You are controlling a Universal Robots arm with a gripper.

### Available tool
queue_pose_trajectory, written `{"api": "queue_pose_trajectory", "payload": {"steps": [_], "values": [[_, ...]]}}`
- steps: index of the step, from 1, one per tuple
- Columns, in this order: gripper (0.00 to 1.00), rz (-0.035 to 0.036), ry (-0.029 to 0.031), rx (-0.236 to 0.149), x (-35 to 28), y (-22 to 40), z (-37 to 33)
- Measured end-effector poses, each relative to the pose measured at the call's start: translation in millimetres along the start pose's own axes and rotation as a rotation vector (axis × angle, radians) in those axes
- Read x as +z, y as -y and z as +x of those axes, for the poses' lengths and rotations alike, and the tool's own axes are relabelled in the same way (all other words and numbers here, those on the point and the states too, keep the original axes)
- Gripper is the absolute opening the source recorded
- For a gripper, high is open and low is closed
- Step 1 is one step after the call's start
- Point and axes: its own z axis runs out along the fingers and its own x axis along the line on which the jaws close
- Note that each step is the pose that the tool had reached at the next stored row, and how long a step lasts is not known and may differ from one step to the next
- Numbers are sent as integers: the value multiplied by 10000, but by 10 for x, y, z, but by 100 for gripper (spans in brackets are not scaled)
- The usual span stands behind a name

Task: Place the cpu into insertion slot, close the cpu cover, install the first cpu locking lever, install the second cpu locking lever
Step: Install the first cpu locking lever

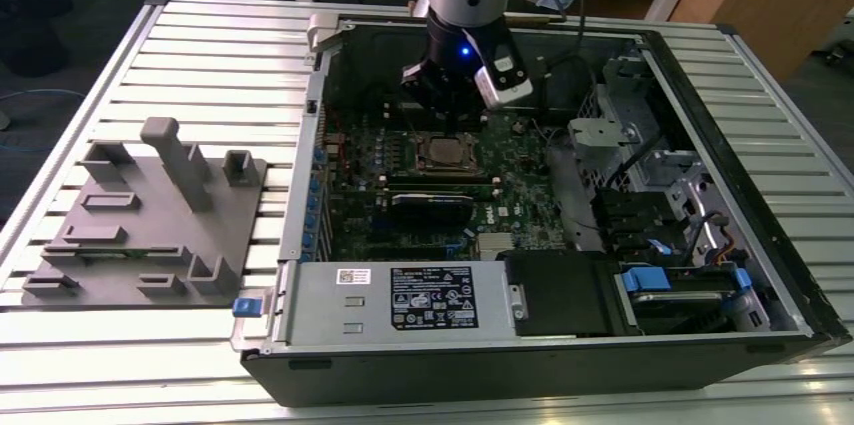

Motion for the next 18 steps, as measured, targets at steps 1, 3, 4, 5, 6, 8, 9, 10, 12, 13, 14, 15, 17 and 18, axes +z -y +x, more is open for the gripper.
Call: {"api": "queue_pose_trajectory", "payload": {"steps": [1, 3, 4, 5, 6, 8, 9, 10, 12, 13, 14, 15, 17, 18], "values": [[10, 2, -1, 0, -3, 0, 0], [10, -2, 1, 0, -9, -1, 0], [10, -2, 1, 0, -13, -1, 0], [10, -2, 1, 0, -13, -1, -1], [10, -2, 1, 0, -14, -1, -1], [10, -1, 1, 0, -21, -1, -1], [10, -2, 1, 0, -24, -2, -1], [10, -3, 2, 0, -24, -2, -1], [10, -4, 2, 0, -24, -2, -1], [10, -3, 2, 0, -25, -2, -1], [10, -2, 1, 0, -26, -2, -1], [10, -2, 1, 0, -26, -2, -1], [10, 0, 0, 1, -30, -2, -1], [10, 3, -1, 0, -34, -2, -1]]}}
